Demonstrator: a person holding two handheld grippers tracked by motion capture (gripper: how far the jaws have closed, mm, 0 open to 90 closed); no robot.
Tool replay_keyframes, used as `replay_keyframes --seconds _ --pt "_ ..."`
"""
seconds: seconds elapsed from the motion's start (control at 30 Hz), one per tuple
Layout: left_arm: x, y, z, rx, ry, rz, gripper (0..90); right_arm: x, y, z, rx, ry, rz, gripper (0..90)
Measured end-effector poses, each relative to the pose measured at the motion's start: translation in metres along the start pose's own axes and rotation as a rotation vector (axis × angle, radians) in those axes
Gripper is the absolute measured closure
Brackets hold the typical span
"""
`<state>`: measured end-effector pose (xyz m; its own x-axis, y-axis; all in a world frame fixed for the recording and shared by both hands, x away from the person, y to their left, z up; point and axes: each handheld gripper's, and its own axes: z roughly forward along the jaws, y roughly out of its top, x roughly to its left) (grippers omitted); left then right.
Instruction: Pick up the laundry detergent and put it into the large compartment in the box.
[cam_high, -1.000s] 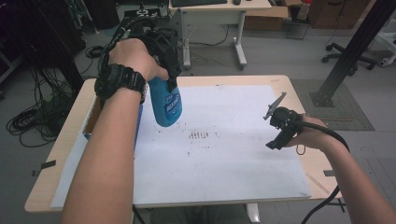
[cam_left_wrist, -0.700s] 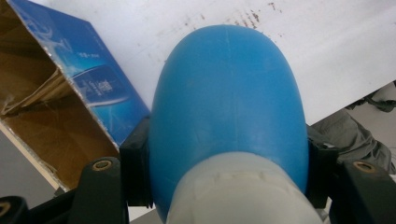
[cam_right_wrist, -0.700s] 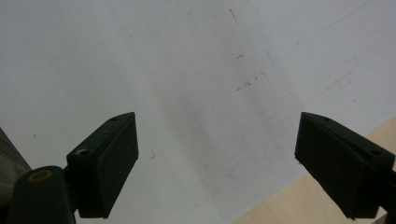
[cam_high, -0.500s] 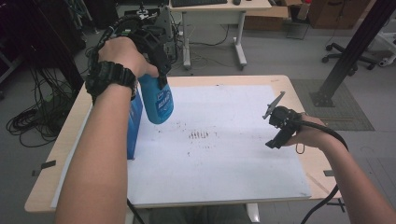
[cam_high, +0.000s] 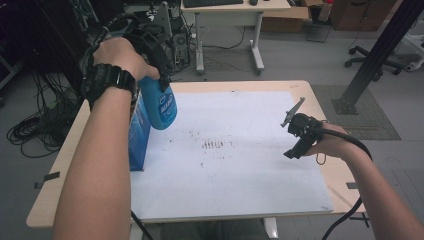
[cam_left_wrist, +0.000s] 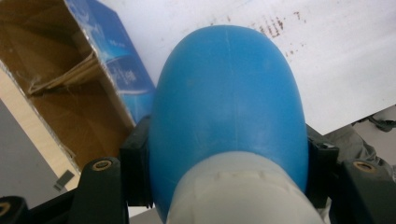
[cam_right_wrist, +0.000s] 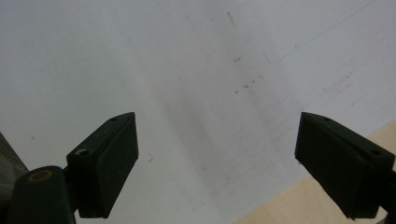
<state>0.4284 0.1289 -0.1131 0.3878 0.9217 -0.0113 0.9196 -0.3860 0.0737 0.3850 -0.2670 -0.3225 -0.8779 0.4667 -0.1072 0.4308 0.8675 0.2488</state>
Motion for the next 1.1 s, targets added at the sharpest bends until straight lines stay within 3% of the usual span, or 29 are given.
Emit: replay_keyframes --seconds 0.37,0.73,1.1 --pt "0.021 -0.007 -0.003 -0.018 -0.012 -0.075 37.5 -0.003 0.0 -0.001 -0.002 0.002 0.004 13.6" --pt "0.044 -0.016 0.001 -0.008 -0.001 -0.127 37.6 -0.004 -0.001 0.003 0.007 0.006 0.013 13.6" --pt "0.065 -0.026 -0.002 -0.029 0.007 -0.186 37.6 -0.005 0.002 0.004 0.01 0.008 0.011 13.6"
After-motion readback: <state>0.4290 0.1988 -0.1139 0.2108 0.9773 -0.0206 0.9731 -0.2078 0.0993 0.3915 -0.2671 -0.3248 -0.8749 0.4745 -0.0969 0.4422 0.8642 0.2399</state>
